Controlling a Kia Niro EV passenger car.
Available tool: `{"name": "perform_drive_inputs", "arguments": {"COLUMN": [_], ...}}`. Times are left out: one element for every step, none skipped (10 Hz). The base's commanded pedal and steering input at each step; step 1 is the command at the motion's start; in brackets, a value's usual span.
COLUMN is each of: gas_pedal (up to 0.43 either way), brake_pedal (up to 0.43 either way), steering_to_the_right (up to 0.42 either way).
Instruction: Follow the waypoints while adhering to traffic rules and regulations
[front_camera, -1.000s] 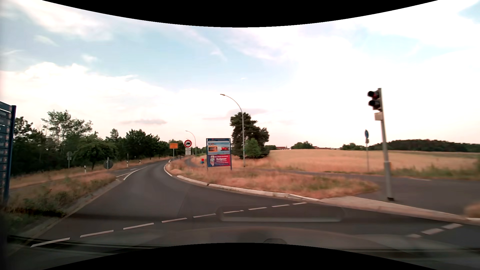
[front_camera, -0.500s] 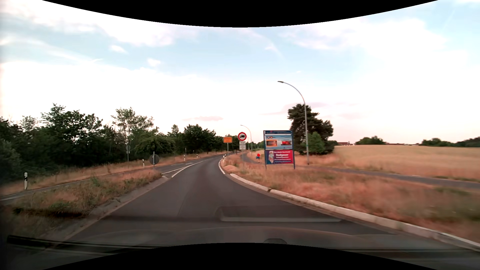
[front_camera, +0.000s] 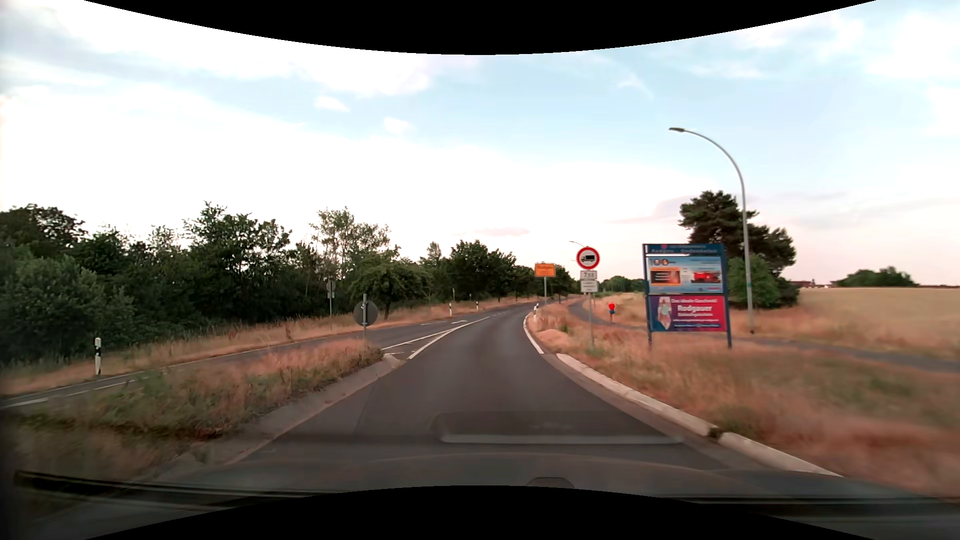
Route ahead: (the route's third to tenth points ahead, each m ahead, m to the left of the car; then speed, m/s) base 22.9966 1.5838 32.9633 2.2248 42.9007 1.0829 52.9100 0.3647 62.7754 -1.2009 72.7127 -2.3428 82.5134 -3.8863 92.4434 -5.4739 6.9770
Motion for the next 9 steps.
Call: {"name": "perform_drive_inputs", "arguments": {"gas_pedal": [0.189, 0.197, 0.209, 0.22, 0.228, 0.24, 0.24, 0.24, 0.24], "brake_pedal": [0.0, 0.0, 0.0, 0.0, 0.0, 0.0, 0.0, 0.0, 0.0], "steering_to_the_right": [-0.122, -0.086, -0.062, -0.032, -0.009, 0.009, 0.016, 0.018, 0.018]}}
